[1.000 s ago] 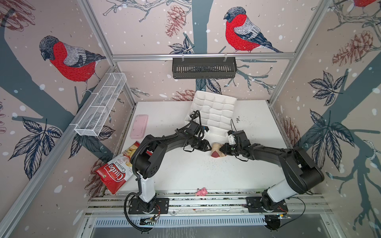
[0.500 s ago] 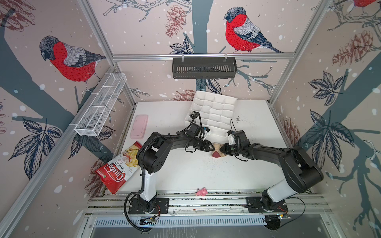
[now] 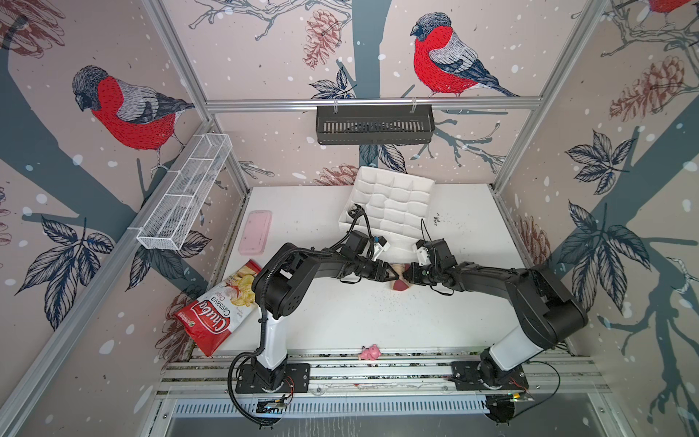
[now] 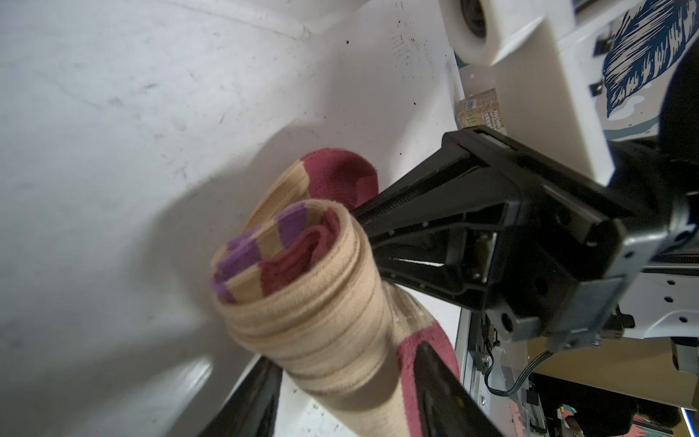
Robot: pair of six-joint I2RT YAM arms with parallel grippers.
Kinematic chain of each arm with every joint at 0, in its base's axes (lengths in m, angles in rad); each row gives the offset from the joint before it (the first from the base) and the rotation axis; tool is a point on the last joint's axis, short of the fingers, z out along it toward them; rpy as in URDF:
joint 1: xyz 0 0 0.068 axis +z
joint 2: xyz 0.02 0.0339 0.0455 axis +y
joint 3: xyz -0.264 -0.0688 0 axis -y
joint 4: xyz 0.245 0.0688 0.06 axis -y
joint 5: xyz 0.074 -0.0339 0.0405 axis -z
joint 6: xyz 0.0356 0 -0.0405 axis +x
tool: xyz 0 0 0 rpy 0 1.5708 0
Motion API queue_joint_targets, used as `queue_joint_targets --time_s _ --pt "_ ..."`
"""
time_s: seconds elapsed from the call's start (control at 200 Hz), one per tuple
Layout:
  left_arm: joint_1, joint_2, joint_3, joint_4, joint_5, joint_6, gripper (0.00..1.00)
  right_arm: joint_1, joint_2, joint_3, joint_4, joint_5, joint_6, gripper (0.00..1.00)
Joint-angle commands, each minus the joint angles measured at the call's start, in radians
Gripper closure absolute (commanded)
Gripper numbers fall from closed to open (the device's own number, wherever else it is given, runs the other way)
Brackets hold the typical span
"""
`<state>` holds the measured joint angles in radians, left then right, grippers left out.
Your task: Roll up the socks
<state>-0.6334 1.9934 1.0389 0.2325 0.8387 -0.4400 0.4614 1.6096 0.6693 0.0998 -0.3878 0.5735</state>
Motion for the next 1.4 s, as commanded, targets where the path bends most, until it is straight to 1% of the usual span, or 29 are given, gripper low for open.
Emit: queue_joint_targets --time_s 0.0,0.17,0.24,0.27,0.3,0.43,0.47,0.48,0.495,0.575,0.736,0.801,0.841,0.906,0.931,1.291,1.396 --pt "-0.013 0.02 0.008 0.054 0.035 -0.015 0.43 0.009 0.003 0.008 0.004 0.0 0.0 0.86" --pt "-0.031 0.044 0.034 0.028 0.018 -0.009 0.44 0.024 0.006 0.011 0.011 -0.002 0.009 0.86" --pt "-0.032 0.045 0.039 0.03 0.014 -0.01 0.48 0.031 0.006 0.012 0.012 -0.002 0.011 0.86" --pt "-0.032 0.047 0.042 0.026 0.011 -0.011 0.53 0.033 0.007 0.013 0.014 -0.002 0.011 0.86" --pt "-0.031 0.049 0.046 0.021 0.007 -0.01 0.59 0.034 0.007 0.012 0.014 -0.002 0.012 0.86" --pt "-0.031 0.063 0.056 0.018 -0.003 -0.024 0.92 0.034 0.003 0.006 0.016 -0.003 0.012 0.86" --pt "-0.03 0.068 0.056 0.02 -0.009 -0.03 0.96 0.034 -0.002 0.003 0.018 -0.004 0.012 0.86" --pt "-0.03 0.069 0.056 0.02 -0.011 -0.032 0.98 0.034 -0.003 0.003 0.017 -0.004 0.012 0.86" --pt "-0.03 0.07 0.056 0.019 -0.015 -0.034 1.0 0.034 -0.005 0.003 0.017 -0.005 0.012 0.86" --pt "-0.028 0.073 0.055 0.018 -0.027 -0.039 1.0 0.026 -0.028 -0.002 0.011 -0.003 0.011 0.83" --pt "-0.027 0.065 0.069 -0.057 -0.05 -0.003 1.0 -0.044 -0.138 -0.034 -0.006 -0.013 0.015 0.68" --pt "-0.028 0.061 0.077 -0.094 -0.059 0.017 1.0 -0.073 -0.181 -0.043 -0.024 0.002 0.01 0.62" --pt "-0.028 0.056 0.081 -0.109 -0.065 0.028 1.0 -0.088 -0.19 -0.042 -0.041 0.01 0.004 0.59" --pt "-0.028 0.052 0.088 -0.135 -0.073 0.044 1.0 -0.108 -0.187 -0.043 -0.053 0.011 0.0 0.56" --pt "-0.028 0.052 0.092 -0.144 -0.076 0.048 1.0 -0.114 -0.182 -0.043 -0.055 0.012 0.0 0.53" --pt "-0.029 0.047 0.105 -0.189 -0.084 0.083 1.0 -0.131 -0.127 -0.076 -0.009 0.058 0.038 0.5" --pt "-0.03 0.048 0.104 -0.196 -0.085 0.088 1.0 -0.137 -0.114 -0.083 0.017 0.022 0.044 0.5"
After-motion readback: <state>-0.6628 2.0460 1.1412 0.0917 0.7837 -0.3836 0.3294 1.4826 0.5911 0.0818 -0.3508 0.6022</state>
